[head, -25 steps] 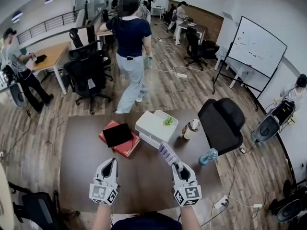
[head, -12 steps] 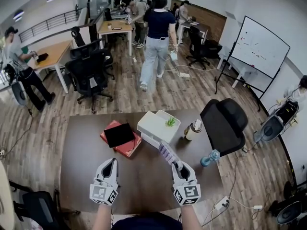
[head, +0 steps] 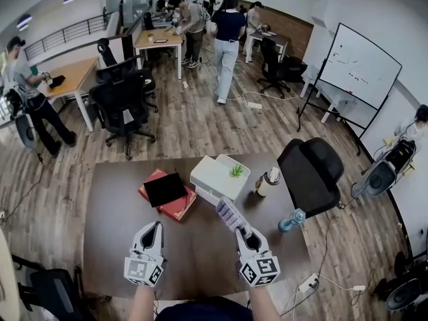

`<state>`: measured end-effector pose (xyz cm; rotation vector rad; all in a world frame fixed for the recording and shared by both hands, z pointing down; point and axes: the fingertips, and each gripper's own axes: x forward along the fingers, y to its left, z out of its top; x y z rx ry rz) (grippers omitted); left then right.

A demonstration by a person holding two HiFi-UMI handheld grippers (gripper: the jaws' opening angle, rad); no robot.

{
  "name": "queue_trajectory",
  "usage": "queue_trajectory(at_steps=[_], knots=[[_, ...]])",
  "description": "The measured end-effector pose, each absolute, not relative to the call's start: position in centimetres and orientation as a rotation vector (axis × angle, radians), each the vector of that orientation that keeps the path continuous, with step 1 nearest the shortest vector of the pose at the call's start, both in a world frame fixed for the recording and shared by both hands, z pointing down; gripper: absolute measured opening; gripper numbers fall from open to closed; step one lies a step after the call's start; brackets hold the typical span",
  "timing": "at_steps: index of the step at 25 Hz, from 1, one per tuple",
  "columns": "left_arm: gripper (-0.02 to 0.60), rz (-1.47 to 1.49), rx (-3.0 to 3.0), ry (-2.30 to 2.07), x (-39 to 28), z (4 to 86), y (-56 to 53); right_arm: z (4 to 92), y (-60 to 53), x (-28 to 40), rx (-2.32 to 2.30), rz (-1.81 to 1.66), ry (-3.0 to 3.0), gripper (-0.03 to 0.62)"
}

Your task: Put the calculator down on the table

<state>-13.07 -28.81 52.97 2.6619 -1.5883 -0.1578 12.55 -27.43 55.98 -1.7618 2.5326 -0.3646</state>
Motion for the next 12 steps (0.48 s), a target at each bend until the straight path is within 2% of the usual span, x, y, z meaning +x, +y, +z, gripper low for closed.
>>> queue_trajectory(at_steps=[12], knots=[[-0.003,-0.126,2.678,-1.595,-12.8,53.1,-28.7,58.3,-27.5,12.8,-1.276,-1.090,1.903,0.117]])
